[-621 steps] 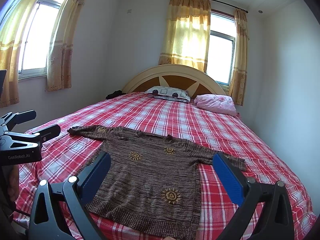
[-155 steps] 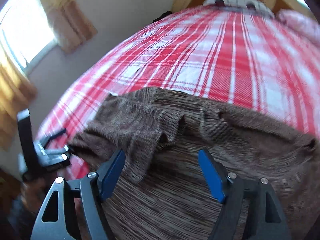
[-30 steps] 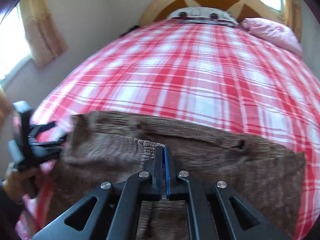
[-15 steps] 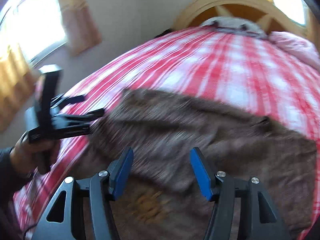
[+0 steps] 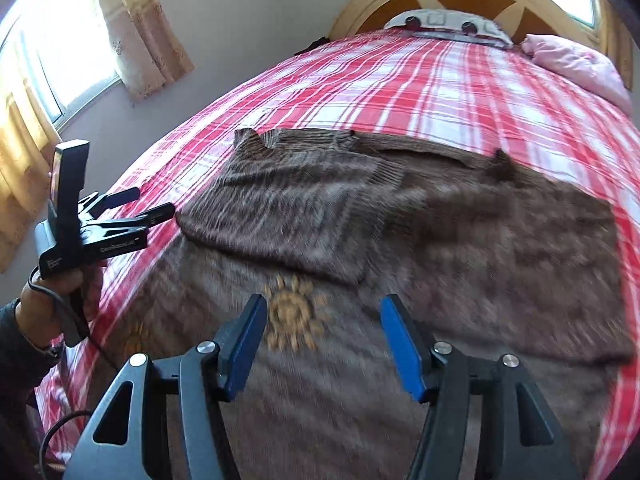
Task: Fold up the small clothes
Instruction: 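Withdraw both tools from the sweater, leaving it folded into a rectangle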
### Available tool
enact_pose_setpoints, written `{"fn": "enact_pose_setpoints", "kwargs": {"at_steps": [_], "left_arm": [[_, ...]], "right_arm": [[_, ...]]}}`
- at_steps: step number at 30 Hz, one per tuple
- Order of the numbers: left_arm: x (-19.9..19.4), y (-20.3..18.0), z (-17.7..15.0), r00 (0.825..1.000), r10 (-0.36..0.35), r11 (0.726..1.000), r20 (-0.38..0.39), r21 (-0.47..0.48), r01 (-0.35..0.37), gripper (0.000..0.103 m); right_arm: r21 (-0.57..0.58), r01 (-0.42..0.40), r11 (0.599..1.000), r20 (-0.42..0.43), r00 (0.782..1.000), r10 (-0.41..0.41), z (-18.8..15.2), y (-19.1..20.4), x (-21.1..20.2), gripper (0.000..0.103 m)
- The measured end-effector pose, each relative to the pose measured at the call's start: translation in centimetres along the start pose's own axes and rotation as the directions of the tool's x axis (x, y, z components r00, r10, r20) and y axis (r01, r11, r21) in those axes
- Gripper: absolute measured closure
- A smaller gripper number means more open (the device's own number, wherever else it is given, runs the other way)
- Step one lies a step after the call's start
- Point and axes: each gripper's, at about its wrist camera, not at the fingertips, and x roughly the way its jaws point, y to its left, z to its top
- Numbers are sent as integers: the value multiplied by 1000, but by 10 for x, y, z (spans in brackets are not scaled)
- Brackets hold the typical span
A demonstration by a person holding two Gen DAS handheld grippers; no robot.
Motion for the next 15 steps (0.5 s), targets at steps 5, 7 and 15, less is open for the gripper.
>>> {"fn": "enact_pose_setpoints", "kwargs": {"at_steps": [5,7,15], "left_arm": [[-42,-8,-31,998,-60,998,6,3,60,12],[-58,-14,-44,997,-78,997,11,12,78,12],[-106,-28,-76,991,-131,991,34,40,130,12]], "right_arm": [[45,41,998,-16,999,-40,-43,-5,-41,42],[62,51,997,-12,999,-51,-60,-4,-55,42],[105,125,987,24,992,-128,-119,5,-112,42]]}}
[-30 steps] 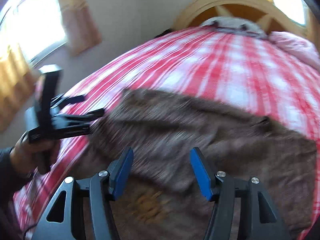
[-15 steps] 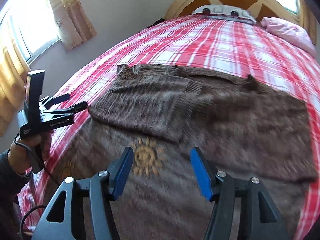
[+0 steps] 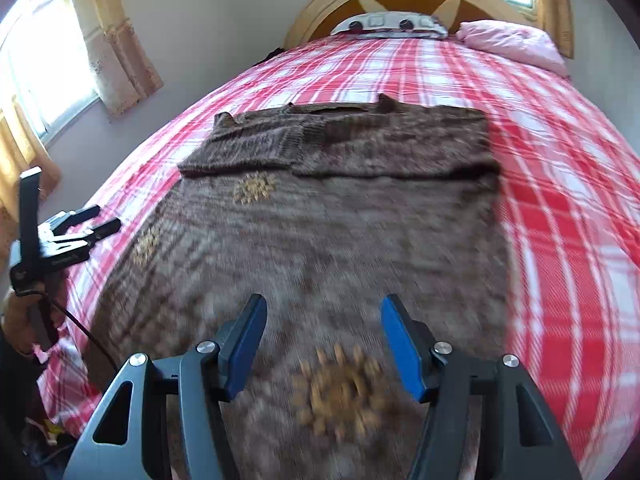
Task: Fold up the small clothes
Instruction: 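Withdraw both tools from the sweater, leaving it folded into a rectangle, then move both tools to the sweater hem and close them on it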
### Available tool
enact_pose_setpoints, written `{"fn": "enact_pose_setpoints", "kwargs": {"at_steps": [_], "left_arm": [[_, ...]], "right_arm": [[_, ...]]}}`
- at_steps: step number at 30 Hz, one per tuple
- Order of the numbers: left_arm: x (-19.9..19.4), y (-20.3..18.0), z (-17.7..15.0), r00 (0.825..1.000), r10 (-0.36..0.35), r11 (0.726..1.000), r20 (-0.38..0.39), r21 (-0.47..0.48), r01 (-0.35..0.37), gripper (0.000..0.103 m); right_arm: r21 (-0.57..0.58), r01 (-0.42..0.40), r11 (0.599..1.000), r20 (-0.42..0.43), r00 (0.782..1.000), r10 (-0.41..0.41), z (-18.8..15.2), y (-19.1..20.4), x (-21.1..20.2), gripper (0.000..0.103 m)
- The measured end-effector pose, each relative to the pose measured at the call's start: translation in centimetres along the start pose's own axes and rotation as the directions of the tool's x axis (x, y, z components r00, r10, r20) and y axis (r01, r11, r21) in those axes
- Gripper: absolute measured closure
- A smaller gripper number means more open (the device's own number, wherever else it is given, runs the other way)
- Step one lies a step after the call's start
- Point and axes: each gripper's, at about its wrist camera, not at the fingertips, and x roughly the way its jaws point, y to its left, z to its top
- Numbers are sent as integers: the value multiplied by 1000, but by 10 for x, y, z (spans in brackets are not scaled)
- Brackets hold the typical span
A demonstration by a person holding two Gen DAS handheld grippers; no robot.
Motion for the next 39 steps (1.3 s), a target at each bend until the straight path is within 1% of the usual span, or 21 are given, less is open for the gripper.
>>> {"fn": "enact_pose_setpoints", "kwargs": {"at_steps": [4,8,12,14,17,19,22,24,28,30,33,35,37,39], "left_arm": [[-21,-6,-15,1000,-14,1000,15,-4,14,12],[-38,-10,-37,1000,-24,1000,14,-4,24,12],[-46,-9,-67,999,-29,1000,-15,-7,28,12],[-45,-8,-81,999,-29,999,-37,-16,28,12],[-44,-12,-93,998,-42,999,-54,-24,40,12],[-44,-16,-97,998,-41,999,-49,-21,40,12],[-46,-23,-102,997,-66,998,-41,-22,65,14],[-46,-26,-106,996,-76,997,-42,-25,75,19],[-43,-21,-109,989,-138,987,-53,-92,133,29],[-46,-21,-108,987,-149,984,-60,-107,142,37],[-60,-16,-106,984,-174,974,-26,-148,169,37],[-69,-15,-104,984,-176,972,-1,-159,174,34],[-74,-16,-102,981,-195,966,16,-169,195,34],[-74,-21,-102,980,-198,968,13,-152,198,34]], "right_arm": [[12,-2,1000,14,1000,2,-21,4,-20,42],[42,-5,999,36,999,3,-46,6,-38,42],[71,0,997,35,999,-2,-68,4,-47,42],[79,22,997,23,999,-24,-79,0,-50,42],[86,55,995,11,998,-56,-89,-7,-56,42],[105,73,992,10,997,-74,-96,-14,-59,42],[152,85,985,-14,996,-84,-108,-27,-60,42],[171,76,982,-3,997,-77,-117,-31,-63,42],[182,51,982,-6,999,-50,-129,-29,-69,42],[185,28,982,-2,1000,-28,-133,-28,-72,42],[189,-24,982,-2,1000,24,-138,-25,-73,42],[185,-21,983,2,1000,21,-138,-24,-73,42],[201,-30,979,9,1000,29,-138,-26,-72,42],[217,-43,975,16,999,40,-139,-28,-72,42]]}}
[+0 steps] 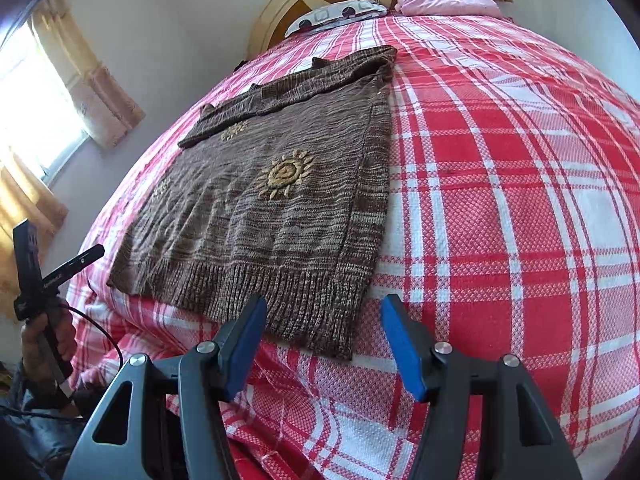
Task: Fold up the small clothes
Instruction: 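Move both tools to the sweater hem and close them on it, then lift the hem with both tools and fold it toward the collar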
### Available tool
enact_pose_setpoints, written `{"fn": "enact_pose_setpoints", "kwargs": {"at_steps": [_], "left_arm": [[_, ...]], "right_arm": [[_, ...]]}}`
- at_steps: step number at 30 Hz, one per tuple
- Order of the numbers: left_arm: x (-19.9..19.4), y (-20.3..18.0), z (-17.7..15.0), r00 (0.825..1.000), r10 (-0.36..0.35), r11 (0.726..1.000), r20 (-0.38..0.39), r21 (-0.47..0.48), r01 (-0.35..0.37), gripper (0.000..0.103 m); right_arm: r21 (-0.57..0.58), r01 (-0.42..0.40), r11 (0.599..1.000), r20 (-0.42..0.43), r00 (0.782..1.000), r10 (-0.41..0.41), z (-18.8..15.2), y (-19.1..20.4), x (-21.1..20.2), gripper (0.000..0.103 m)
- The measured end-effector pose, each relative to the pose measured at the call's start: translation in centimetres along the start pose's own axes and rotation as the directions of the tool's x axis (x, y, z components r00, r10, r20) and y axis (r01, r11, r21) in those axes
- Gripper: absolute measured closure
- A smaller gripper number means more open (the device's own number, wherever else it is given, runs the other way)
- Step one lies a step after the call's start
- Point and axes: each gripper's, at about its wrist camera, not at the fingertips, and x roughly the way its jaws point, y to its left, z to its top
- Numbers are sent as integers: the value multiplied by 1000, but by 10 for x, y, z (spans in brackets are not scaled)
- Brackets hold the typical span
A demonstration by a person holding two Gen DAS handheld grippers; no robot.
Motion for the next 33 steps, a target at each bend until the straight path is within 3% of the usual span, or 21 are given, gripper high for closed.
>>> {"fn": "enact_pose_setpoints", "kwargs": {"at_steps": [3,5,10,13,16,18,20,21,22,23,26,29,33], "left_arm": [[14,-7,-7,999,5,999,-42,33,-3,34],[27,-7,-13,995,67,996,-78,64,-62,33],[25,1,-12,996,46,998,-70,51,-43,35],[25,1,-13,997,12,999,-71,41,-9,40],[25,-3,-15,997,-27,998,-77,59,32,52],[25,-5,-17,997,-42,996,-70,79,47,71],[23,-7,-17,992,-103,991,-75,74,109,89],[22,-6,-18,991,-113,991,-74,69,118,91],[20,-7,-18,990,-124,989,-69,69,129,93],[18,-6,-18,988,-143,987,-63,65,147,93],[8,2,-13,978,-208,978,-20,18,209,93],[-6,7,-7,973,-226,974,35,11,226,93],[-16,11,2,967,-244,970,68,-9,245,94]], "right_arm": [[16,-9,1000,6,1000,9,1,-1,1,42],[12,-3,1000,14,1000,3,0,0,2,45],[24,2,1000,24,1000,-2,1,-3,1,59],[19,-12,1000,26,1000,11,1,-2,2,59],[3,-31,1000,23,999,31,1,3,4,59],[-10,-12,1000,17,1000,12,1,5,8,61],[-5,-3,1000,23,1000,3,1,4,9,70],[-5,1,1000,27,1000,-1,1,3,8,77],[1,-10,1000,29,1000,9,1,1,8,93],[20,-40,999,26,999,40,1,-2,9,97],[45,-74,996,31,997,73,1,-5,8,98],[51,-118,992,77,991,114,4,-3,-1,98],[63,-231,971,152,964,219,10,2,-18,98]]}}
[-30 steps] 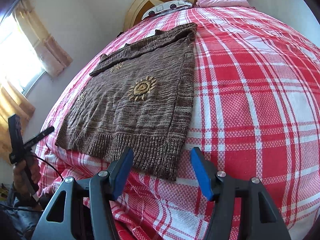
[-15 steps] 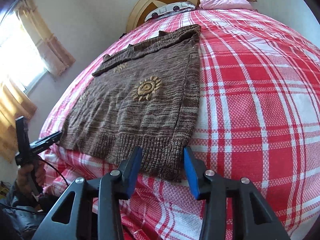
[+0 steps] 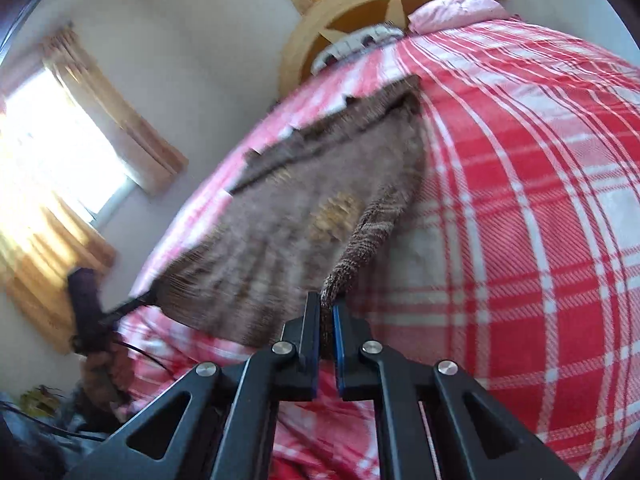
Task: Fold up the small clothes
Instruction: 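Lift the hem with both tools and fold it toward the collar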
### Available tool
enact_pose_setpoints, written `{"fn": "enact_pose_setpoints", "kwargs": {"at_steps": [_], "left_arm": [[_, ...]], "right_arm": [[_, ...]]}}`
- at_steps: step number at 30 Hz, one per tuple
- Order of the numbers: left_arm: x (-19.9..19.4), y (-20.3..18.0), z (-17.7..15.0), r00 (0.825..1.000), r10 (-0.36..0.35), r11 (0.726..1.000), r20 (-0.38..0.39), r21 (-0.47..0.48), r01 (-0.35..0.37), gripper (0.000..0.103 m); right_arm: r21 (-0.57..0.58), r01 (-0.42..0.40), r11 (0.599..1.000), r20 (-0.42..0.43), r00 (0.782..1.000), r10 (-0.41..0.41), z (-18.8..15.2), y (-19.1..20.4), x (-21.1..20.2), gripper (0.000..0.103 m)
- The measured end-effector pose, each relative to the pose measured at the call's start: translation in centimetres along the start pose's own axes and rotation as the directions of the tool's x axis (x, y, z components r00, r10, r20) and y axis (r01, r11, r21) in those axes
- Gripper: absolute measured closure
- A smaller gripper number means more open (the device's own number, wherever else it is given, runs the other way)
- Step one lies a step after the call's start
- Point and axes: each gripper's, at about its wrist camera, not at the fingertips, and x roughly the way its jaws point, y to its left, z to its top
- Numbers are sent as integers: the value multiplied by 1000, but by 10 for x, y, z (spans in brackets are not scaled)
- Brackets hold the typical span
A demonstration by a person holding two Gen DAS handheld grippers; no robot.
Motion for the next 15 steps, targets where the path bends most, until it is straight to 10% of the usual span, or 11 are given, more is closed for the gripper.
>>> {"fn": "enact_pose_setpoints", "kwargs": {"at_steps": [15], "left_arm": [[16,18,86,997,15,1000,77,-26,-13,94]], "right_arm": [[80,-127,989,163,980,113,80,9,4,98]]}}
